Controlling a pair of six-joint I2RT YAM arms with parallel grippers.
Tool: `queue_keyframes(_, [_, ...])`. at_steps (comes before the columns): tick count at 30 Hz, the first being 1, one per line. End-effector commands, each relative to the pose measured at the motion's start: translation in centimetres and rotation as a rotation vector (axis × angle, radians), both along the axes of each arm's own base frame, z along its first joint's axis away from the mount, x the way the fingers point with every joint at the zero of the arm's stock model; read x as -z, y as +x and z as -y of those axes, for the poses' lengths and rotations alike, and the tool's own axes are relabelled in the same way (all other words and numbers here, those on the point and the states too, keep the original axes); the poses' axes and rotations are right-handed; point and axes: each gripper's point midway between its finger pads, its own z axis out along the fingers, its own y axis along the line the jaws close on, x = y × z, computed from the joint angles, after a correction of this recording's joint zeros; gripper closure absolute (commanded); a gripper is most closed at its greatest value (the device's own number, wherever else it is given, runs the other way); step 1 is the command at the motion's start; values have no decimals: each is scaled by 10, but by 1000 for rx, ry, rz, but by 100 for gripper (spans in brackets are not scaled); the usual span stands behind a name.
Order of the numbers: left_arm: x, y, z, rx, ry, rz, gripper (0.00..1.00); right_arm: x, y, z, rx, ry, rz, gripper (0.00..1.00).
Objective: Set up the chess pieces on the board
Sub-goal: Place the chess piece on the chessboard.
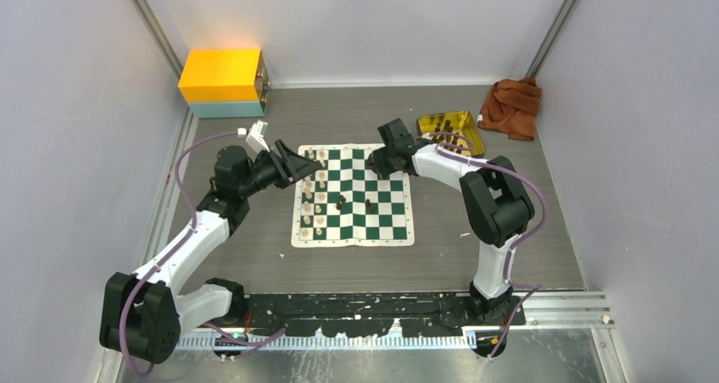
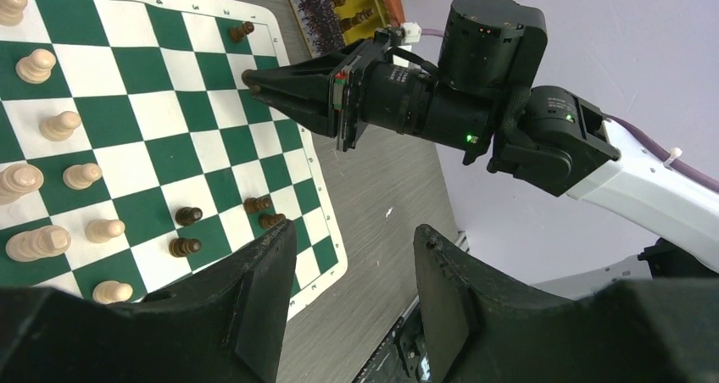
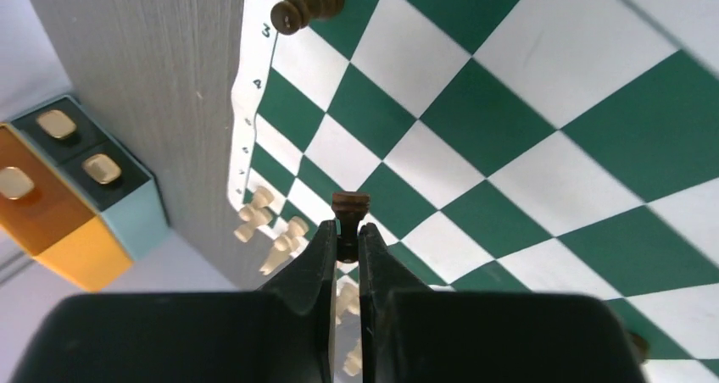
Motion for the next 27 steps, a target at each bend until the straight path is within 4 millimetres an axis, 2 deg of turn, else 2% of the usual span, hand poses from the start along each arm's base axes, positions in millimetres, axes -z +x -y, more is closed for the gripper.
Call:
queue_keyframes(1, [-9,-1,-3,-4,4,41,46,-28,5,-24,60,208,37,99])
queue_keyframes(13, [-11,-4,-2,9,7,37,46,-11,-30,-50,119,374,-61,99])
queue_keyframes(15, [-10,-5,-2,10,8,33,46,-6,-34,-49,142,382,-64,99])
queue_keyframes(22, [-13,-9,-4,13,27,35,46,-6,-31,-35,249,472,5,99])
queue_keyframes(27, [-10,-7,-4,12,24,28,46,-3,-29,-31,265,488,9,94])
